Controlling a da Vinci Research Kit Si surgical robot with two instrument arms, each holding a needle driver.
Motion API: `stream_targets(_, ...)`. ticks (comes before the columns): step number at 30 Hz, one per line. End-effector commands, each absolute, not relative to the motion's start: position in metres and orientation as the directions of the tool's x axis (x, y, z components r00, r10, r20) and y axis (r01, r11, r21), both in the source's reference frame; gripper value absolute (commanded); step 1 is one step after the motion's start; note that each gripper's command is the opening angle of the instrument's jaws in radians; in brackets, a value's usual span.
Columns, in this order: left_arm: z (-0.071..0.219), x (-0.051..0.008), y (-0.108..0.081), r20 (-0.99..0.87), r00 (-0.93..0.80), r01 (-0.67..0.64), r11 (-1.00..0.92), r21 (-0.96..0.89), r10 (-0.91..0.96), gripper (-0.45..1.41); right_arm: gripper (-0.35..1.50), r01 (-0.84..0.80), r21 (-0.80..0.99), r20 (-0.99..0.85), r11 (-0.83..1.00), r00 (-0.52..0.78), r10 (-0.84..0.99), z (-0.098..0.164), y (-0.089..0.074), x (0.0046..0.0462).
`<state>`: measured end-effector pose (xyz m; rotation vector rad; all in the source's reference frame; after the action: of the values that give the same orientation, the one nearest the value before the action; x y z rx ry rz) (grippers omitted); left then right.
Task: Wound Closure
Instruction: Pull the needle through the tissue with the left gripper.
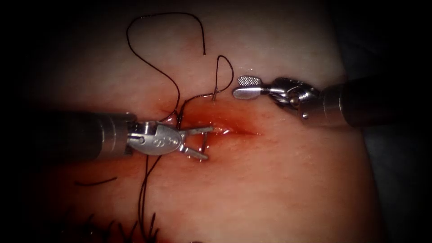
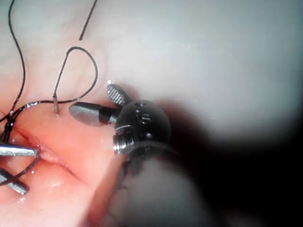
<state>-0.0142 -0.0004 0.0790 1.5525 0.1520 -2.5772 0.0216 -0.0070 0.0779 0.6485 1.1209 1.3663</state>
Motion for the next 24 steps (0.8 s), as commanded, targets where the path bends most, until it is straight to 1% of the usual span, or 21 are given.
stream_targets(1, 0.0797, -0.0148, -0.0004, -0.886, -0.461, 0.162, -0.987, -0.019, -0.059, 0.29, 0.83, -0.421, 0.893, -0.241, 0.158, -0.151, 0.959, 0.0785, -0.0073, 0.0223)
stream_targets(5, 0.0803, -0.0148, 0.0, -0.887, -0.458, 0.167, -0.986, -0.018, -0.061, 0.26, 0.86, -0.421, 0.893, -0.243, 0.161, -0.15, 0.958, 0.0786, -0.0076, 0.0223)
stream_targets(6, 0.0805, -0.0148, 0.0001, -0.887, -0.457, 0.173, -0.985, -0.014, -0.068, 0.22, 0.86, -0.421, 0.893, -0.244, 0.161, -0.15, 0.958, 0.0786, -0.0077, 0.0223)
stream_targets(8, 0.081, -0.0146, 0.0003, -0.888, -0.459, 0.162, -0.985, -0.051, -0.029, 0.09, 0.91, -0.422, 0.892, -0.243, 0.161, -0.148, 0.959, 0.0785, -0.0078, 0.0223)
stream_targets(9, 0.0812, -0.0145, 0.0005, -0.884, -0.467, 0.157, -0.985, -0.067, -0.014, -0.01, 0.91, -0.42, 0.893, -0.244, 0.161, -0.15, 0.958, 0.0784, -0.0079, 0.0223)
stream_targets(10, 0.0814, -0.0144, 0.0006, -0.877, -0.48, 0.158, -0.984, -0.086, 0.0, -0.16, 0.94, -0.42, 0.893, -0.243, 0.161, -0.15, 0.958, 0.0784, -0.0079, 0.0223)
stream_targets(11, 0.0816, -0.0143, 0.0007, -0.871, -0.492, 0.16, -0.981, -0.113, 0.02, -0.25, 0.99, -0.417, 0.895, -0.244, 0.161, -0.154, 0.957, 0.0784, -0.0079, 0.0223)
stream_targets(13, 0.0818, -0.0144, 0.0009, -0.839, -0.53, 0.132, -0.965, -0.226, 0.124, -0.45, 1.08, -0.415, 0.895, -0.245, 0.161, -0.156, 0.957, 0.0783, -0.0079, 0.0223)
stream_targets(17, 0.0816, -0.0144, 0.0008, -0.841, -0.518, 0.153, -0.951, -0.269, 0.155, -0.45, 1.16, -0.409, 0.898, -0.246, 0.162, -0.162, 0.956, 0.0783, -0.008, 0.0221)
stream_targets(20, 0.0811, -0.0145, 0.0009, -0.85, -0.476, 0.185, -0.919, -0.347, 0.225, -0.45, 1.16, -0.409, 0.898, -0.246, 0.162, -0.162, 0.956, 0.0781, -0.0082, 0.0221)
stream_targets(23, 0.0804, -0.0145, 0.001, -0.83, -0.463, 0.194, -0.878, -0.437, 0.31, -0.45, 1.1, -0.407, 0.899, -0.247, 0.162, -0.164, 0.955, 0.078, -0.0084, 0.0222)
stream_targets(24, 0.0798, -0.0144, 0.0013, -0.802, -0.446, 0.185, -0.836, -0.517, 0.398, -0.45, 0.94, -0.409, 0.898, -0.246, 0.162, -0.161, 0.956, 0.0778, -0.0086, 0.0222)
